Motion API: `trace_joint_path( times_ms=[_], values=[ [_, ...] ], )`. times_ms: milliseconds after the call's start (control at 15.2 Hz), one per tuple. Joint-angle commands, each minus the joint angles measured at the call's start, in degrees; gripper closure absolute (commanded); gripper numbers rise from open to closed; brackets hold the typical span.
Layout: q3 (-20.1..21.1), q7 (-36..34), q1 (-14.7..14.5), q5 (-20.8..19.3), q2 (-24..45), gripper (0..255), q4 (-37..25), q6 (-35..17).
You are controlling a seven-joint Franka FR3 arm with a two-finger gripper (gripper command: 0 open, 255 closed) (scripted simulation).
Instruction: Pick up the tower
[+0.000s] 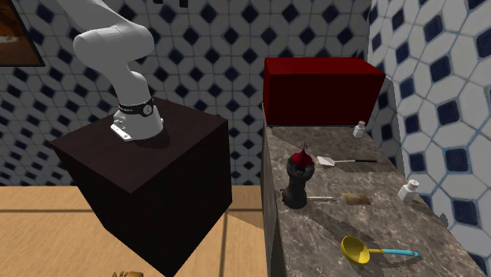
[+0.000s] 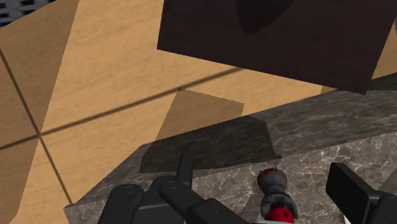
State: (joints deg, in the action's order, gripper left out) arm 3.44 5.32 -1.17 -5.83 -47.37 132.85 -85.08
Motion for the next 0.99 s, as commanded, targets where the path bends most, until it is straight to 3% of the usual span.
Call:
trace_joint_path(
  times_ms=[0,462,924],
  values=[
    [0.0,0.0,0.0,0.0,0.0,0,0.0,0.0],
    [6.0,-14.8,1.8,5.6,7.9,0,4.0,-10.4],
    [11.6,-28.8,4.0,9.2,19.8,0,3.8,-21.4]
  ],
)
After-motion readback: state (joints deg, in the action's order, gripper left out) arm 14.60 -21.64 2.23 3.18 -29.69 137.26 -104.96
